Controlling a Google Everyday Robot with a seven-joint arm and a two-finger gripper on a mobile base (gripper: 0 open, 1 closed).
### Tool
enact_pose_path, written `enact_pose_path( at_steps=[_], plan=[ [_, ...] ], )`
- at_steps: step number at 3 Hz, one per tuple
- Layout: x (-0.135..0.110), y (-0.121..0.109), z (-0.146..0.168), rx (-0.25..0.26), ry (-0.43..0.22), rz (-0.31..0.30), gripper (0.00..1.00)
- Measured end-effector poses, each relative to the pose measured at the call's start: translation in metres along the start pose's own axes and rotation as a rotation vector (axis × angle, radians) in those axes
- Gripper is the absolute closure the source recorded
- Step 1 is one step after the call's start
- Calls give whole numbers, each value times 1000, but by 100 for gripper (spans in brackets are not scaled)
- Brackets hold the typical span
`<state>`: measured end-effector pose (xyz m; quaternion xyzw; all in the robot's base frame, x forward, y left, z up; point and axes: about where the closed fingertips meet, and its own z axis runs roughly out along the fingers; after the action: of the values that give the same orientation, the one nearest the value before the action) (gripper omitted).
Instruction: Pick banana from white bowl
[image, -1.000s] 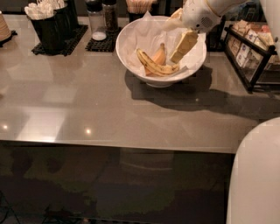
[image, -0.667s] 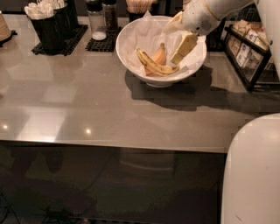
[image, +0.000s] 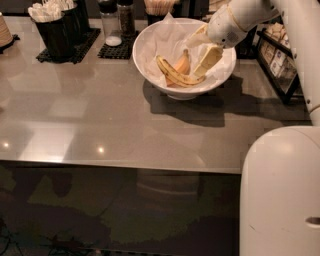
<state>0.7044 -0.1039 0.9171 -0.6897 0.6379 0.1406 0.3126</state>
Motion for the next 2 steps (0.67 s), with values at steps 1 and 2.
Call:
enact_pose_path(
  at_steps=[1,2],
  plan=[
    [11,0,14,-34,13,16,26],
    [25,6,29,-79,36,46,27]
  ],
)
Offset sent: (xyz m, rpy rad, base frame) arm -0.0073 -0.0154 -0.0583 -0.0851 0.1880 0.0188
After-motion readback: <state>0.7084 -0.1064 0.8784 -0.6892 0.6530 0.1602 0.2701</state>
